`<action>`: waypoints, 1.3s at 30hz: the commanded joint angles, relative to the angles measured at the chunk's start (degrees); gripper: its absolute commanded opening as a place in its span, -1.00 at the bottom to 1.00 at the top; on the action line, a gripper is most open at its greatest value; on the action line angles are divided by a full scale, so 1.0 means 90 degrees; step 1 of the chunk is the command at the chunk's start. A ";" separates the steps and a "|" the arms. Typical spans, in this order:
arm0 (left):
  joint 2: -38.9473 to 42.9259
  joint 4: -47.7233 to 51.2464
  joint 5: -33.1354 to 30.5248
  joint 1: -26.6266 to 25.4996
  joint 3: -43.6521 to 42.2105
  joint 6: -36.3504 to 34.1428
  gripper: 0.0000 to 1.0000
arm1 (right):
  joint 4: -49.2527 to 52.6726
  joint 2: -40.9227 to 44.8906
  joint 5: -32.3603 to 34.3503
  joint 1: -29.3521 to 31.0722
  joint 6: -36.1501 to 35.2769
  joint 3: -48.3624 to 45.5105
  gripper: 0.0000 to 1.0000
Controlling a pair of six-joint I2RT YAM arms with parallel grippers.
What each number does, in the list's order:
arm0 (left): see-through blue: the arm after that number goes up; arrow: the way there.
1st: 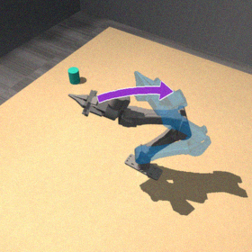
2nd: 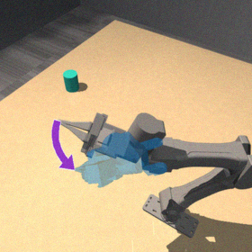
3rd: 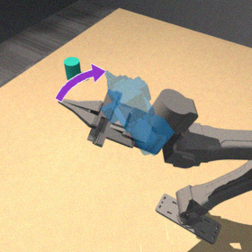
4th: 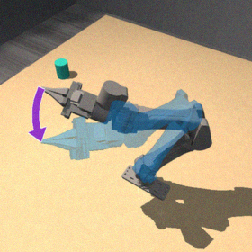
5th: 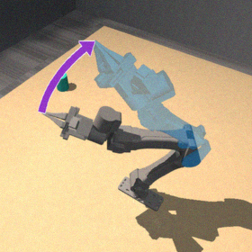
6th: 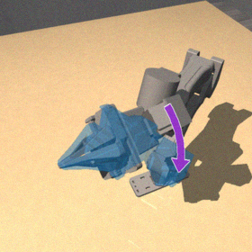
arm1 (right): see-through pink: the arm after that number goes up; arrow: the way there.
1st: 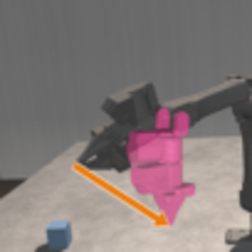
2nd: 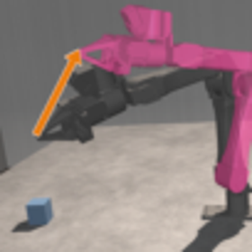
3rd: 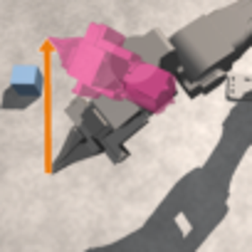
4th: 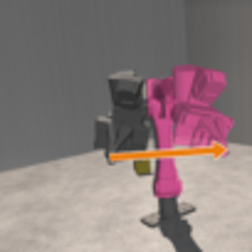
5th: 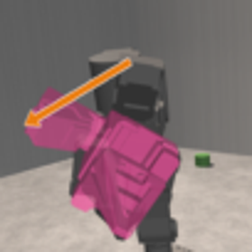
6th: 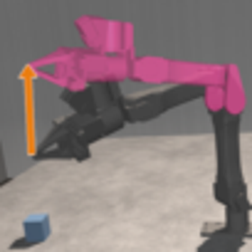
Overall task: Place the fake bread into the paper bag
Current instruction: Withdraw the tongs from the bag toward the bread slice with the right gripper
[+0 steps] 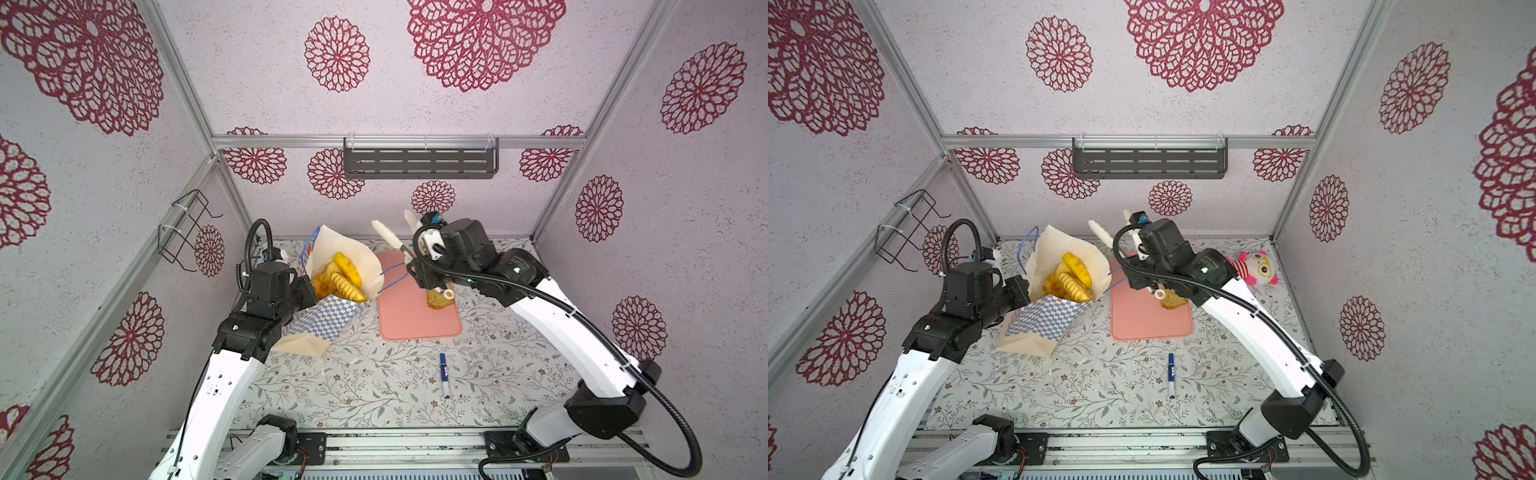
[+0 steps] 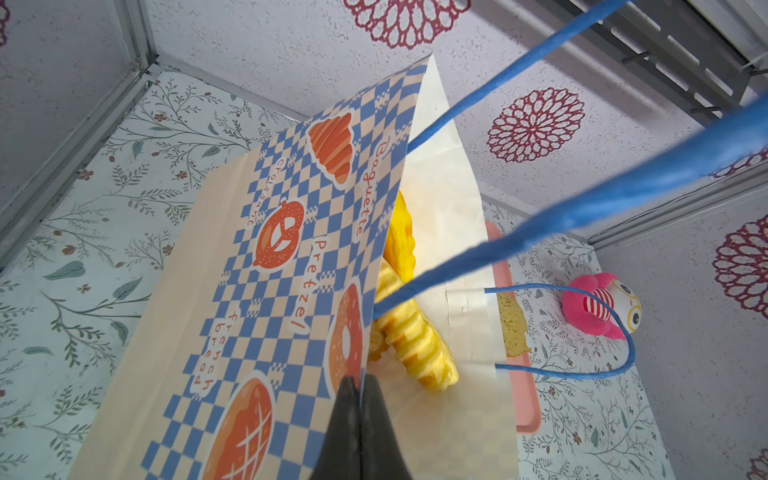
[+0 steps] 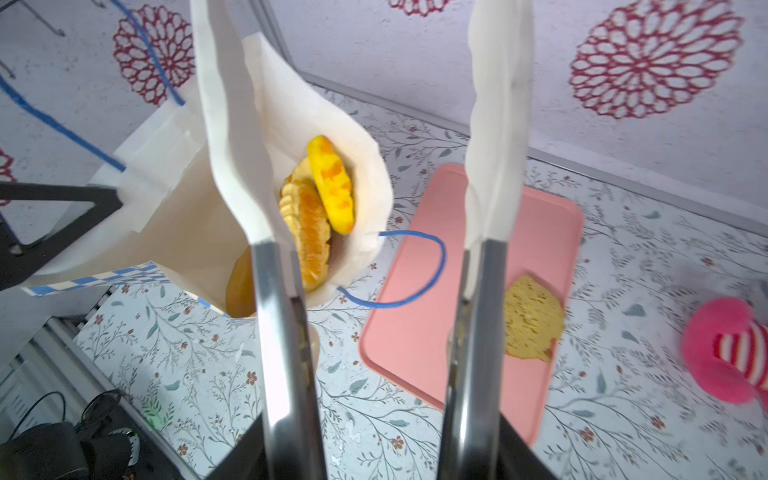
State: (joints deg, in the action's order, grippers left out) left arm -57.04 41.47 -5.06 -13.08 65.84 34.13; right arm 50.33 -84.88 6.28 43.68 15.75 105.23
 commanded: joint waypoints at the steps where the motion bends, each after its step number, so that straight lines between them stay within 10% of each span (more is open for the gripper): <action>1: -0.0049 0.0070 -0.0021 0.0068 0.0115 -0.0006 -1.00 | -0.0235 0.0563 0.0248 -0.0500 0.0306 -0.0565 0.12; 18: -0.0128 -0.0046 0.0090 0.0069 0.0077 -0.0012 -1.00 | -0.1294 0.1079 -0.1049 -0.2128 0.0852 -0.4314 0.12; 39: -0.0131 -0.0135 0.0082 0.0066 -0.0050 -0.0016 -1.00 | -0.2265 -0.0223 -0.1815 -0.2521 0.0942 -0.5021 0.11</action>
State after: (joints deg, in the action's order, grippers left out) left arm -57.78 40.64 -3.90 -13.06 65.87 34.11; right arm 32.23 -86.91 -8.27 21.17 22.65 59.94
